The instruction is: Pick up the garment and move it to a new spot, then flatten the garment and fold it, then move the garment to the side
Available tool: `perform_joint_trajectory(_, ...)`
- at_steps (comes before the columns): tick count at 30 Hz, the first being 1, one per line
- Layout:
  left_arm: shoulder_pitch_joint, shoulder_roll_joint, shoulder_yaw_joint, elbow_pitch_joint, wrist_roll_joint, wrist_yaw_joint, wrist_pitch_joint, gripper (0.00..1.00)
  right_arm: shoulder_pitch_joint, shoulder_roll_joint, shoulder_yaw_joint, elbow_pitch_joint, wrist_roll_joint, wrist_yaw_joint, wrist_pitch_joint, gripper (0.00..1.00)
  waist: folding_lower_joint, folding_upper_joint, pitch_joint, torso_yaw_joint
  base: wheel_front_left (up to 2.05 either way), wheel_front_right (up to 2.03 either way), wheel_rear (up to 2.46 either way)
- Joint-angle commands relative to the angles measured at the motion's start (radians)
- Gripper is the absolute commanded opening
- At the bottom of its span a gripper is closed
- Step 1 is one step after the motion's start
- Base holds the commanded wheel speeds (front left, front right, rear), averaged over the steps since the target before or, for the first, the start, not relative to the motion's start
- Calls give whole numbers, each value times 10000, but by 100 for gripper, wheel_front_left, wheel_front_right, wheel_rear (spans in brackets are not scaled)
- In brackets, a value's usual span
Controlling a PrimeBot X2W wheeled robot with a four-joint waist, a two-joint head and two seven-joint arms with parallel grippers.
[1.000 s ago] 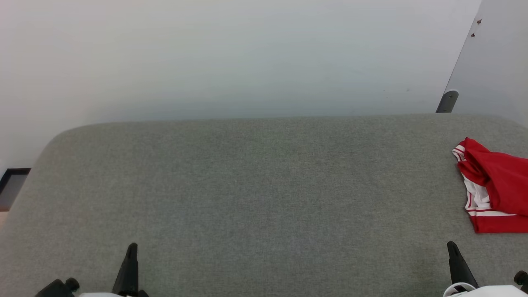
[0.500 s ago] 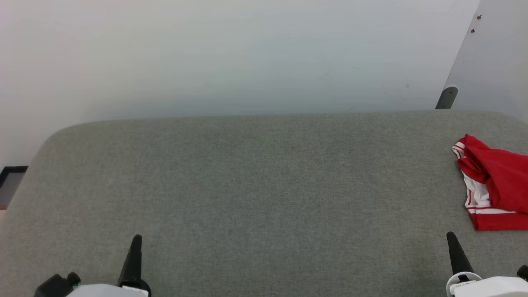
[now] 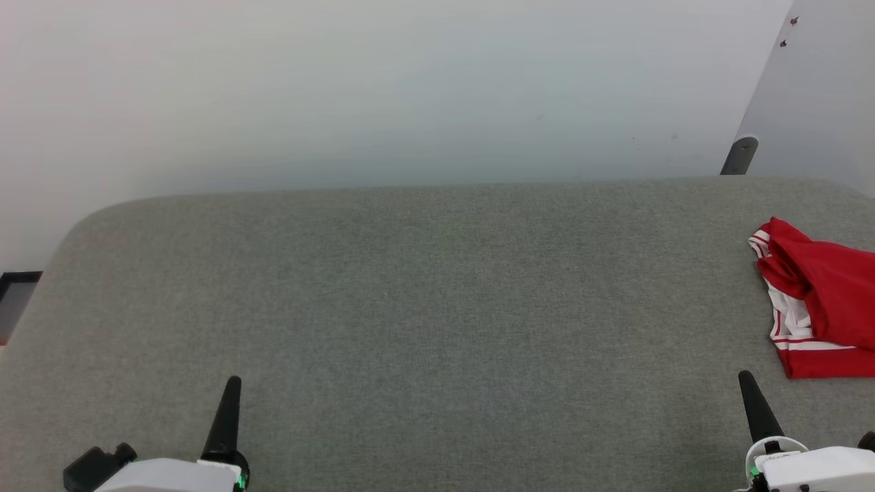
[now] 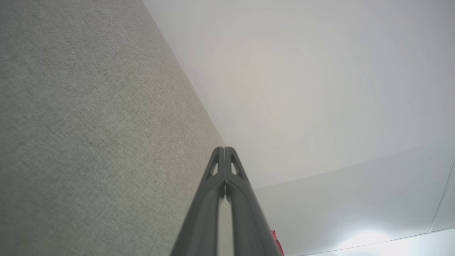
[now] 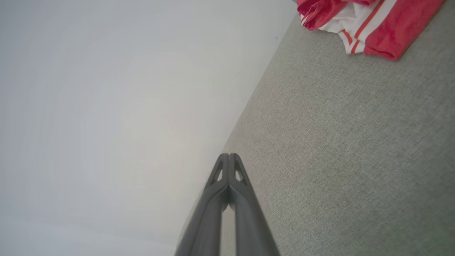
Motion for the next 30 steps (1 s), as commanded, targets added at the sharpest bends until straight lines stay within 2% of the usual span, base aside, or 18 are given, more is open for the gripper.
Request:
perform_joint_trajectory(1, -210, 2, 46, -56, -200, -21, 42, 0, -209, 4, -57, -112, 279, -3, 63, 0, 0, 0, 10, -4, 0, 0, 0)
perform_joint_trajectory(30, -689, -271, 145, 80, -2418, -29, 688, 0, -585, 85, -154, -185, 2702, -4, 706, 0, 0, 0, 241, -91, 0, 0, 0)
